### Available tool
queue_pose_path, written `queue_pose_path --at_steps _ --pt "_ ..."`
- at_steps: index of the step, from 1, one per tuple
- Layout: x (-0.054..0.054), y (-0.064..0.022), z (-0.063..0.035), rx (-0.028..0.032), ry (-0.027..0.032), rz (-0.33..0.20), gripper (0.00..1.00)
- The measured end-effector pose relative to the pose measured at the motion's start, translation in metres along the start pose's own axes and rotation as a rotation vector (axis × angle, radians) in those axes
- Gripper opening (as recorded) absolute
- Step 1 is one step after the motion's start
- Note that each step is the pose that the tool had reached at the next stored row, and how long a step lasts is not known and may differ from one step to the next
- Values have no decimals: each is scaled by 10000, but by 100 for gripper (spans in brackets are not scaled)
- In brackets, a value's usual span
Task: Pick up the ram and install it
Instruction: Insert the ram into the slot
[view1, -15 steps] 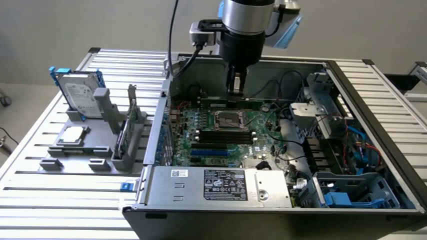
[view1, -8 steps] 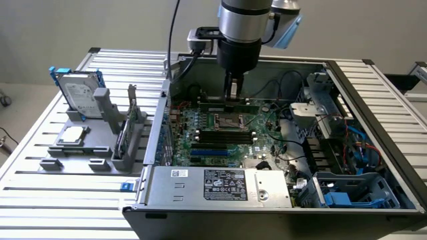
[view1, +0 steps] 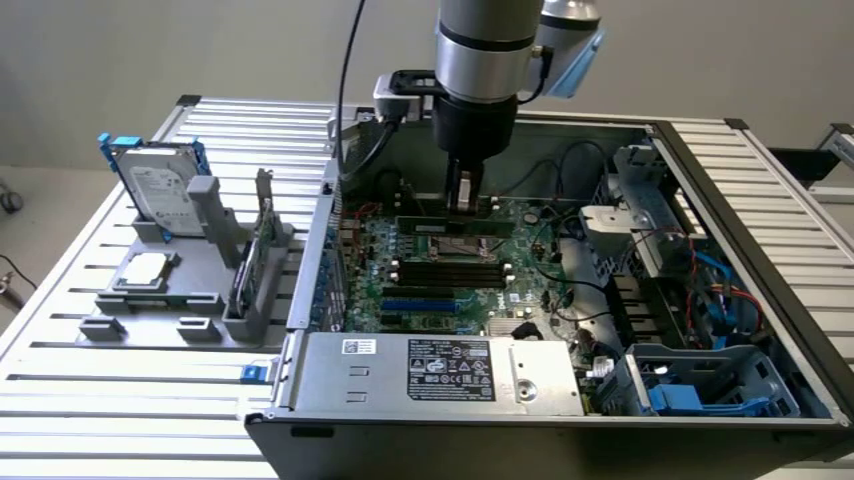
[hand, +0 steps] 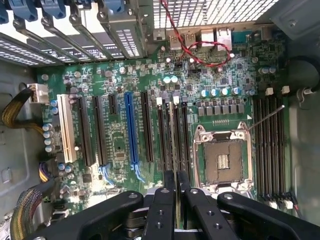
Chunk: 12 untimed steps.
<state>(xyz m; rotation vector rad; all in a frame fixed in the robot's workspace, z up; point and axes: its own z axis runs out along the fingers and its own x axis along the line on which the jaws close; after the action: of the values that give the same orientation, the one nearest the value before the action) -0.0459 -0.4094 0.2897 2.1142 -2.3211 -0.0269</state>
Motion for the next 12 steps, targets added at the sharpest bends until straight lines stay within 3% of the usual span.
queue_pose_path --at_steps 12 --pt "18 -22 218 0 -2 -44 14"
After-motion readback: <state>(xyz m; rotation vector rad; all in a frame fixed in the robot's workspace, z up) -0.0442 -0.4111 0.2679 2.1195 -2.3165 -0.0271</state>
